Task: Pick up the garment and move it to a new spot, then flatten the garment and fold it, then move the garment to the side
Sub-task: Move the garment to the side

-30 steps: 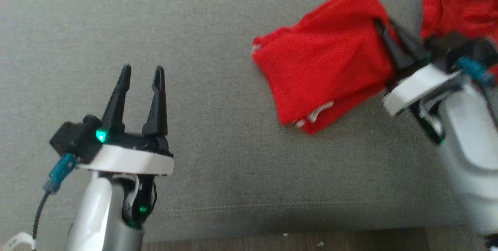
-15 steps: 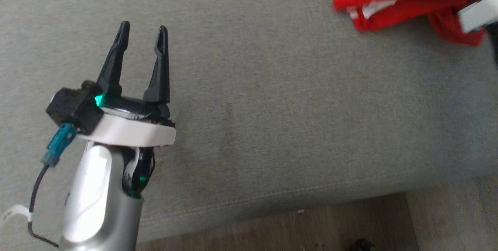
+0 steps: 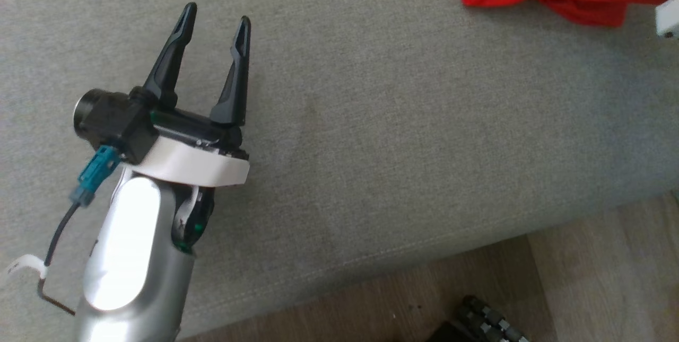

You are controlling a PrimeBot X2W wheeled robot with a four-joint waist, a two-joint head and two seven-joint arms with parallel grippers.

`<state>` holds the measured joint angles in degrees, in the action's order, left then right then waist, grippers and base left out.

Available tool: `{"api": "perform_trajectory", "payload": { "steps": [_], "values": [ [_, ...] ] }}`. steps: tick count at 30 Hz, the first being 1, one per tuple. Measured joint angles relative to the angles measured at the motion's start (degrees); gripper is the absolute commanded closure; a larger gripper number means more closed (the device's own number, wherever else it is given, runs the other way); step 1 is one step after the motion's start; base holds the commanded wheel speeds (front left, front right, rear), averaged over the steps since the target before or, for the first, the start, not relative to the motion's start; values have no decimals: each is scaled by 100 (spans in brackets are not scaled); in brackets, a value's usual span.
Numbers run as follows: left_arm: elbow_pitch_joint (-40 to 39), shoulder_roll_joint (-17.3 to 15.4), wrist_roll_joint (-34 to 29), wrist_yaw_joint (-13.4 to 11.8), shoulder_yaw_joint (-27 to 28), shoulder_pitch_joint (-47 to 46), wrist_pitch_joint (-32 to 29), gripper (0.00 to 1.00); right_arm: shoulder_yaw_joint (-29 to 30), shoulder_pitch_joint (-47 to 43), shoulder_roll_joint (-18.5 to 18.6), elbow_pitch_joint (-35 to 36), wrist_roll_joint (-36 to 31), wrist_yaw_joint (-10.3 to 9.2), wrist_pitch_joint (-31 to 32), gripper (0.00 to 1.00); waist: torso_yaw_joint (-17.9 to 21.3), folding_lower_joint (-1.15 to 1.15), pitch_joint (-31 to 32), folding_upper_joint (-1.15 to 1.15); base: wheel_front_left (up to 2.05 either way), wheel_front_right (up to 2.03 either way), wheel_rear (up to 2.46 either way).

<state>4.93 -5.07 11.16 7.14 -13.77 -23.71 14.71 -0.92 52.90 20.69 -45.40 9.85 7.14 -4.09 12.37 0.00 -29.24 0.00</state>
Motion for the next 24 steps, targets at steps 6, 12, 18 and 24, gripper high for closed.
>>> {"api": "perform_trajectory", "payload": {
  "steps": [6, 12, 18, 24],
  "values": [
    [-1, -105, 1, 0, -37, -10, 0, 0, 88, 35, -241, -183, -238, 0, -58, 100, 91, 0, -206, 0, 0, 0, 0],
    [-3, -141, 34, 0, -36, -31, 0, 0, 207, 49, -469, -338, -22, 0, 3, 0, 80, 0, -305, 0, 0, 0, 0],
    [1, -138, 56, 0, -37, -37, 0, 0, 127, 132, -390, -303, -343, 0, -75, 0, 47, 0, -279, 0, 0, 0, 0],
    [22, -82, 170, 0, -16, -33, 0, 0, 178, 126, -374, -91, -951, 0, -225, 0, -29, 0, -51, 0, 0, 0, 0]
  ]
}}
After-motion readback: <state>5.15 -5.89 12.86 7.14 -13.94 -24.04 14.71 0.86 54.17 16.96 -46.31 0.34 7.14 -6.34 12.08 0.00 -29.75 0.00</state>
